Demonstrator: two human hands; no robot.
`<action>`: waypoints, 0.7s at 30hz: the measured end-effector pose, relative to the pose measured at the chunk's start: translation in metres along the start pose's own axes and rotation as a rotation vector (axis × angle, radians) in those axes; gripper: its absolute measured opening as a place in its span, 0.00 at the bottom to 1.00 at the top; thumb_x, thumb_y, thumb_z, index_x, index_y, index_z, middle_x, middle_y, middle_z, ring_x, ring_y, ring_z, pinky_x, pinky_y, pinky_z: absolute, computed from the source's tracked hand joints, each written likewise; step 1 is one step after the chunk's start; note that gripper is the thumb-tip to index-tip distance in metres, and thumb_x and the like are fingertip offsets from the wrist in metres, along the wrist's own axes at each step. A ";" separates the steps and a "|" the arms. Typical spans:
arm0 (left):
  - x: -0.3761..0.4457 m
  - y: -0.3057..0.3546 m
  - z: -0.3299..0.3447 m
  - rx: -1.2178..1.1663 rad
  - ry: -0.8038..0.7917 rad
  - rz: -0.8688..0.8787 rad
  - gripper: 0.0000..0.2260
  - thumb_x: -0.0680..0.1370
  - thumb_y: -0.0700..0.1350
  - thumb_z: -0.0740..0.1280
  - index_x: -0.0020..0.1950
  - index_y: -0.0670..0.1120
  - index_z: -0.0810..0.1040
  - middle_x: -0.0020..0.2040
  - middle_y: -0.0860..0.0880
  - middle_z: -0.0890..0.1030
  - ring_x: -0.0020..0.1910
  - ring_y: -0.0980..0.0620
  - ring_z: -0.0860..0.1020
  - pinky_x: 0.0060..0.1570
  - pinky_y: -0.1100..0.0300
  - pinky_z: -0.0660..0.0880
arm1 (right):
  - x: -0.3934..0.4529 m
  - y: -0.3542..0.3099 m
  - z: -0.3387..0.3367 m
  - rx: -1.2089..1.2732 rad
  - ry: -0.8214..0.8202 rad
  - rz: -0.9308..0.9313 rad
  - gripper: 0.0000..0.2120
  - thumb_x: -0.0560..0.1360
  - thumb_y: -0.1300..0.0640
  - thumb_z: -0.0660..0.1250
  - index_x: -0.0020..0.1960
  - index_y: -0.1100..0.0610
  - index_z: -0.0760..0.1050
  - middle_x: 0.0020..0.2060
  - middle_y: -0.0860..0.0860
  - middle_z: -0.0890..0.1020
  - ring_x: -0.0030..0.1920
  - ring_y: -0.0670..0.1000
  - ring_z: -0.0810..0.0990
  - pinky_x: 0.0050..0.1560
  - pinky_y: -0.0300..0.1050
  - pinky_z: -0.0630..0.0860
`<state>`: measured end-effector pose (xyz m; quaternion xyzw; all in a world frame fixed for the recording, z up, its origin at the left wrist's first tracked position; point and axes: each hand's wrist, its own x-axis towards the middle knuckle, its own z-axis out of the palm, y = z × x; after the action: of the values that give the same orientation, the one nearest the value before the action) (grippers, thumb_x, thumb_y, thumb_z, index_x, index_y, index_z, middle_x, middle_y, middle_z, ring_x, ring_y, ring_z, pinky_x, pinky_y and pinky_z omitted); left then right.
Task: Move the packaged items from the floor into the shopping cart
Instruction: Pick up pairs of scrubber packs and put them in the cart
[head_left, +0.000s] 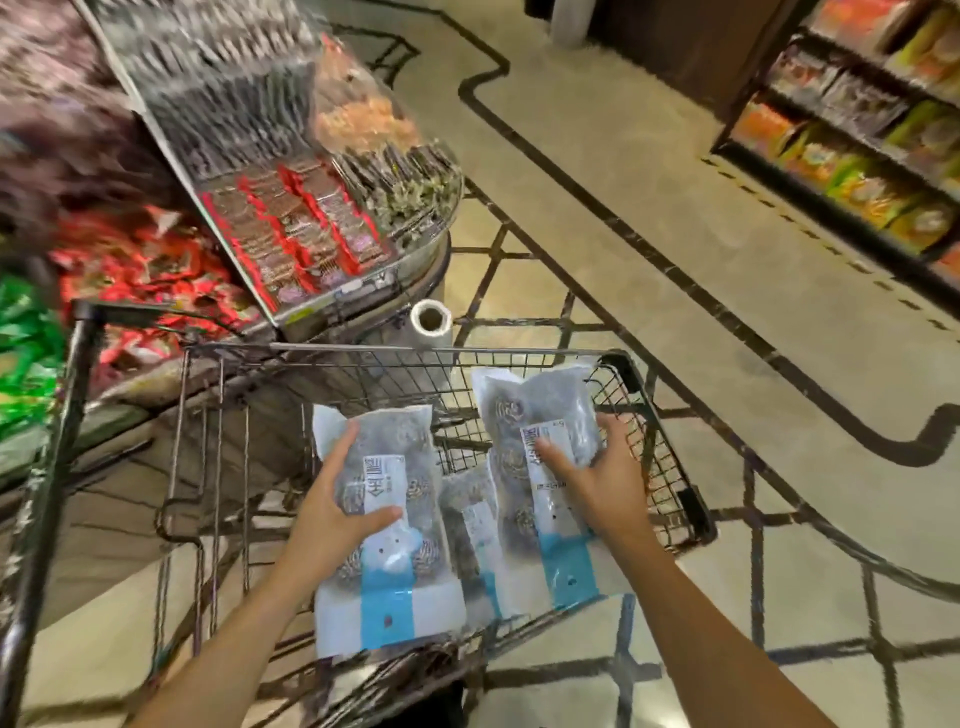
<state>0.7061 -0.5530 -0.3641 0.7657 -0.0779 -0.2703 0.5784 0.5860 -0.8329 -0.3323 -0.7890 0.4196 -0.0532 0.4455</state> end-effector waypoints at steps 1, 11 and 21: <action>0.006 -0.011 0.001 -0.003 -0.001 -0.025 0.46 0.70 0.36 0.80 0.78 0.65 0.61 0.69 0.79 0.61 0.75 0.59 0.64 0.61 0.58 0.79 | 0.007 0.005 0.013 -0.017 -0.016 0.016 0.36 0.70 0.35 0.77 0.70 0.48 0.67 0.47 0.45 0.85 0.46 0.50 0.87 0.50 0.58 0.85; 0.019 -0.122 0.042 0.026 0.037 -0.244 0.49 0.71 0.31 0.78 0.74 0.73 0.60 0.77 0.63 0.66 0.65 0.44 0.80 0.51 0.56 0.84 | 0.022 0.085 0.116 -0.275 -0.182 0.155 0.44 0.72 0.30 0.71 0.77 0.52 0.60 0.41 0.43 0.82 0.43 0.55 0.85 0.48 0.58 0.84; 0.020 -0.179 0.067 0.121 0.156 -0.381 0.47 0.71 0.29 0.77 0.83 0.51 0.57 0.76 0.57 0.63 0.51 0.89 0.67 0.47 0.84 0.68 | 0.030 0.152 0.190 -0.366 -0.300 0.221 0.42 0.73 0.28 0.68 0.77 0.51 0.60 0.51 0.56 0.85 0.53 0.63 0.84 0.54 0.57 0.80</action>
<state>0.6547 -0.5608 -0.5493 0.8184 0.0969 -0.3096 0.4743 0.5988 -0.7669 -0.5679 -0.8048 0.4355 0.1902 0.3556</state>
